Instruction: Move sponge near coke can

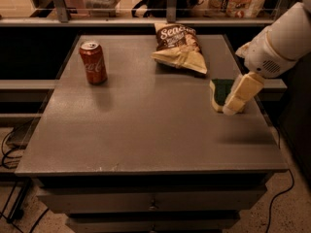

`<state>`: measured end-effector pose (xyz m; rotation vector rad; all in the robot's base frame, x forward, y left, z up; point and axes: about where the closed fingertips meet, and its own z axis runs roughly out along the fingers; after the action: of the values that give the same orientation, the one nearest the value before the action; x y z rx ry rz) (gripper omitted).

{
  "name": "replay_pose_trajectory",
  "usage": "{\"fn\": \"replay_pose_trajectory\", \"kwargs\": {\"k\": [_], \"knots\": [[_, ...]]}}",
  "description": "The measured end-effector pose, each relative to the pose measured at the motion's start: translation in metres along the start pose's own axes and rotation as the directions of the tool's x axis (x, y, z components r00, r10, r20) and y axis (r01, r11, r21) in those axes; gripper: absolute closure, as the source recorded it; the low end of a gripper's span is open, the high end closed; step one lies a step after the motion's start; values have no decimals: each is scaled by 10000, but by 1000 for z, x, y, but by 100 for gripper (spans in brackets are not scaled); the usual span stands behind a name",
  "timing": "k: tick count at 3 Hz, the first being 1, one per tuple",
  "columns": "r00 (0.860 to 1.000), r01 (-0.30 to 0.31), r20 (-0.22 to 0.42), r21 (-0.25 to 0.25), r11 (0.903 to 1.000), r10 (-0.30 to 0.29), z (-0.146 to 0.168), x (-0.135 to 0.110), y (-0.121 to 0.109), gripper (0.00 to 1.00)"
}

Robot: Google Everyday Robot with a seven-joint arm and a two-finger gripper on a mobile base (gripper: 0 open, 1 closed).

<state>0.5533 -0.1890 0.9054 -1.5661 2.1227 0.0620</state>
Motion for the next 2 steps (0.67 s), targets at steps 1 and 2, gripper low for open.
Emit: {"fn": "replay_pose_trajectory", "kwargs": {"k": [1, 2], "knots": [[9993, -249, 275, -307, 9992, 257, 33, 7, -10, 0], [9981, -529, 271, -719, 9960, 550, 63, 19, -15, 0]]}}
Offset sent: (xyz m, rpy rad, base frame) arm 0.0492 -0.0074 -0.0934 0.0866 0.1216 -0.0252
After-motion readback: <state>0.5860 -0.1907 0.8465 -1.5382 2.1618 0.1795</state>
